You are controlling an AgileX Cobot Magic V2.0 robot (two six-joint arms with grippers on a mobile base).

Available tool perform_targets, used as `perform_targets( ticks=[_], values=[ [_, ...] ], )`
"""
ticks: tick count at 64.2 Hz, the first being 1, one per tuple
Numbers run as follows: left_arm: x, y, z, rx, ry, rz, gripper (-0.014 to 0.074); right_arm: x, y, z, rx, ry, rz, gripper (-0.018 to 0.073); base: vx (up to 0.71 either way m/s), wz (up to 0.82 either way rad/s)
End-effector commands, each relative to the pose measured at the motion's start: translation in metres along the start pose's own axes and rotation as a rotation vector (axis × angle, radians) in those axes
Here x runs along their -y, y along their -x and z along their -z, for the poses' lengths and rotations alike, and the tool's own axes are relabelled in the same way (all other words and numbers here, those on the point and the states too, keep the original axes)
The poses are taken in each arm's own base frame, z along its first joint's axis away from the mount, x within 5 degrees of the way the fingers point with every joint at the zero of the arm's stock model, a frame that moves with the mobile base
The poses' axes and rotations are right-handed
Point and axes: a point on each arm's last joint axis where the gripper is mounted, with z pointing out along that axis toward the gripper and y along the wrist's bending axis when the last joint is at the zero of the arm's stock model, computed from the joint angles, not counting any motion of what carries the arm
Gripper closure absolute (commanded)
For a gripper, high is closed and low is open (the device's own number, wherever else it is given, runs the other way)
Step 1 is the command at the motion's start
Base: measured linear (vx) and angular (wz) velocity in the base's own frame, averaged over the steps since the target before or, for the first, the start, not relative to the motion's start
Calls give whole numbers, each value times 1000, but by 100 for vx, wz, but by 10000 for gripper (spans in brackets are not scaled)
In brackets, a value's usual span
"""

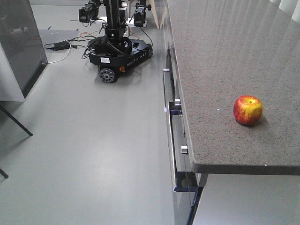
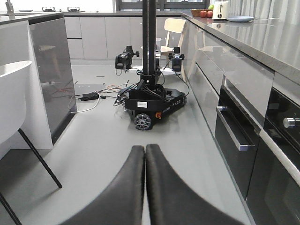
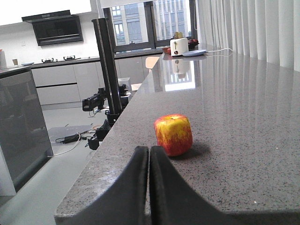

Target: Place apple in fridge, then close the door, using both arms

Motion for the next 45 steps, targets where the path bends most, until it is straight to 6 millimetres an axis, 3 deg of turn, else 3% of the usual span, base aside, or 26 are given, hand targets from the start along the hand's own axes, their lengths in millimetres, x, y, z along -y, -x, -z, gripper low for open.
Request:
perform_targets(
  ticks=[1,45],
  values=[
    [2,-3,-1,54,-25,1,602,-2,5,-1,56,24,23,564,0,0],
    [2,-3,-1,54,-25,1,602,-2,5,-1,56,24,23,564,0,0]
  ],
)
